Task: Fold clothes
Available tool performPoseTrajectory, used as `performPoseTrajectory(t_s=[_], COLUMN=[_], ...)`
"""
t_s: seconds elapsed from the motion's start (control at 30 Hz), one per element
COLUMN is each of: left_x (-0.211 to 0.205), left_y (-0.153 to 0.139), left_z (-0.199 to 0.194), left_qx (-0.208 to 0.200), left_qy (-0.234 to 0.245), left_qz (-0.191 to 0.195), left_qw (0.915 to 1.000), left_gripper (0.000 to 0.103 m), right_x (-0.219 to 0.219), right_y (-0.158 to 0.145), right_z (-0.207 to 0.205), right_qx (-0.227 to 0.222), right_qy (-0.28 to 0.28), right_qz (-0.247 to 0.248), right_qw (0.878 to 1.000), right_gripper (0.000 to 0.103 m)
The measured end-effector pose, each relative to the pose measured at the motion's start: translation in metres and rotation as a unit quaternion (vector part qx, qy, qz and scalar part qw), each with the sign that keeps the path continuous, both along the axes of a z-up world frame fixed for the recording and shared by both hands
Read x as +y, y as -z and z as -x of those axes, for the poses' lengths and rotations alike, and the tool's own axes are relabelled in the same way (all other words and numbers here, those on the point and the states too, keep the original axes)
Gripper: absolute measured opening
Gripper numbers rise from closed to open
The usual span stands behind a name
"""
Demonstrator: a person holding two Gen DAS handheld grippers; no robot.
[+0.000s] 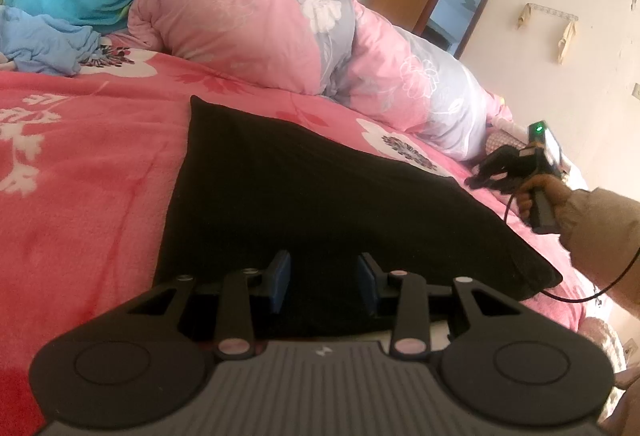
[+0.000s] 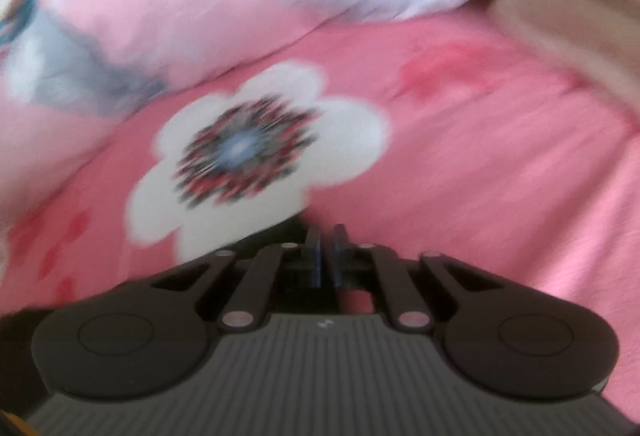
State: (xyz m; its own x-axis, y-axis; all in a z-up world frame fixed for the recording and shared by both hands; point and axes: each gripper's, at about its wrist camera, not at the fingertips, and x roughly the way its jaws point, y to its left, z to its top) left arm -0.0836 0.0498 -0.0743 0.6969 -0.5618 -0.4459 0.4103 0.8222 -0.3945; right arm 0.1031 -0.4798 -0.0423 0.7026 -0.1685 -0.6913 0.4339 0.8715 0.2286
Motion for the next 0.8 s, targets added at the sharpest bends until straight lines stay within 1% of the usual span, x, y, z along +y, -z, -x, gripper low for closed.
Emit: performPoseTrajectory(t_s=[0.03, 0.1, 0.23, 0.3, 0.37, 0.43, 0.47, 0.5, 0.53, 0.57, 0.63, 0.7, 0.8], left_x=[0.000, 0.000, 0.001, 0.001, 0.000, 0.000, 0.000, 0.000, -0.001, -0.001, -0.001, 0.000, 0.001], left_y=[0.000, 0.000, 0.000, 0.000, -0.001, -0.001, -0.001, -0.001, -0.001, -0.001, -0.001, -0.001, -0.001], left_z=[0.000, 0.000, 0.001, 0.001, 0.001, 0.001, 0.001, 0.001, 0.001, 0.001, 0.000, 0.001, 0.001], left_qx=[0.000, 0.000, -0.001, -0.001, -0.001, -0.001, -0.001, 0.000, 0.000, 0.000, -0.001, -0.001, -0.001], left_qy=[0.000, 0.000, 0.000, 0.000, 0.000, 0.000, 0.000, -0.001, -0.001, -0.001, -0.001, -0.001, 0.000], left_qz=[0.000, -0.001, 0.000, -0.001, -0.001, -0.001, -0.001, 0.000, 0.000, -0.001, -0.001, -0.001, -0.001], left_qw=[1.0000, 1.0000, 1.0000, 1.0000, 1.0000, 1.0000, 1.0000, 1.0000, 1.0000, 1.0000, 1.0000, 1.0000, 1.0000], left_gripper=[0.038, 0.038, 0.038, 0.038, 0.038, 0.038, 0.038, 0.038, 0.038, 0.038, 0.038, 0.038, 0.038], right_x=[0.002, 0.009, 0.028, 0.034, 0.032, 0.023, 0.020, 0.020, 0.020, 0.023, 0.038, 0.059, 0.089], right_y=[-0.006, -0.015, -0.017, -0.010, 0.002, 0.007, 0.005, 0.000, -0.005, -0.011, -0.021, -0.020, -0.019], right_z=[0.004, 0.012, 0.013, 0.006, -0.007, -0.014, -0.015, -0.014, -0.012, -0.008, -0.002, -0.002, -0.002], right_qx=[-0.006, -0.019, -0.016, -0.003, 0.016, 0.015, 0.012, 0.011, 0.008, 0.001, -0.012, -0.008, -0.001], right_qy=[-0.004, -0.029, -0.099, -0.118, -0.100, -0.059, -0.036, -0.011, 0.006, 0.003, -0.039, -0.095, -0.178], right_qz=[0.006, -0.002, -0.043, -0.067, -0.071, -0.046, -0.027, -0.005, 0.012, 0.015, 0.005, -0.020, -0.057], right_qw=[1.000, 0.999, 0.994, 0.991, 0.992, 0.997, 0.999, 1.000, 1.000, 1.000, 0.999, 0.995, 0.982], right_gripper=[0.009, 0.009, 0.009, 0.010, 0.009, 0.008, 0.008, 0.012, 0.012, 0.012, 0.012, 0.012, 0.016])
